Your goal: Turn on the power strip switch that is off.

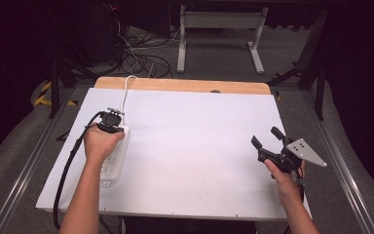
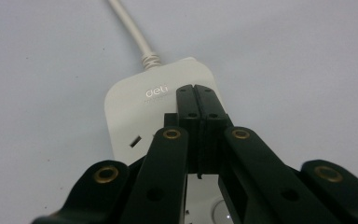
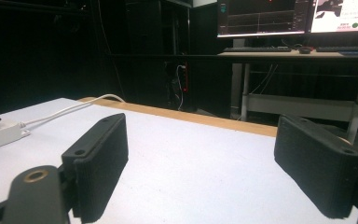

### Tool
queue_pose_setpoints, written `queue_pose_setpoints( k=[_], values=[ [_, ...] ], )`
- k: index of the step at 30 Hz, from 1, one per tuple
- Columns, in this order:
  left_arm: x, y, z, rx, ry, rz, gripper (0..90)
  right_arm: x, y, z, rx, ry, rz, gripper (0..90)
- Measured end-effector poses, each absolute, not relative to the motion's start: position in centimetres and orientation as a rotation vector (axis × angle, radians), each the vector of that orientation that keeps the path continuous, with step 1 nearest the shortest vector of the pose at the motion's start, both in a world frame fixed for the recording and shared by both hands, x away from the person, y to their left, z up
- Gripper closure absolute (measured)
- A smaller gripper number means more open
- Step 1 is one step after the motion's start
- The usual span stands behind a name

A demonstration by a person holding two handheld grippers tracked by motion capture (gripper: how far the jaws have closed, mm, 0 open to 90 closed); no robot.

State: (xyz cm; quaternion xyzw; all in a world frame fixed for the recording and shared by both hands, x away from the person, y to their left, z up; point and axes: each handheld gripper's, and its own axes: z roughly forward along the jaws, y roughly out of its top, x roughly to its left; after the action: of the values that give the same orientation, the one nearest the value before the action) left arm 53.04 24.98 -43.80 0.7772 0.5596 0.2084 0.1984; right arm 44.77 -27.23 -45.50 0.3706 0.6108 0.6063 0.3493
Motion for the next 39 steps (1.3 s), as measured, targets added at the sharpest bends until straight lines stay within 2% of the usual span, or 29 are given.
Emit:
queue_pose_setpoints(
  k=[13, 16, 21, 39],
  values=[
    [52.4, 24.6, -44.1, 2.162, 1.562, 0.609, 90.0, 44.8, -27.2, -45.4, 0.958, 1.574, 1.567, 18.1],
    [52.3, 24.6, -44.1, 2.179, 1.582, 0.650, 90.0, 44.8, -27.2, -45.4, 0.964, 1.573, 1.567, 18.1],
    [51.8, 25.3, -44.4, 2.105, 1.578, 0.621, 90.0, 44.8, -27.2, -45.3, 0.960, 1.567, 1.568, 18.1],
    [52.1, 24.7, -44.6, 2.121, 1.589, 0.645, 90.0, 44.9, -27.0, -45.1, 0.958, 1.563, 1.577, 18.3]
  ],
)
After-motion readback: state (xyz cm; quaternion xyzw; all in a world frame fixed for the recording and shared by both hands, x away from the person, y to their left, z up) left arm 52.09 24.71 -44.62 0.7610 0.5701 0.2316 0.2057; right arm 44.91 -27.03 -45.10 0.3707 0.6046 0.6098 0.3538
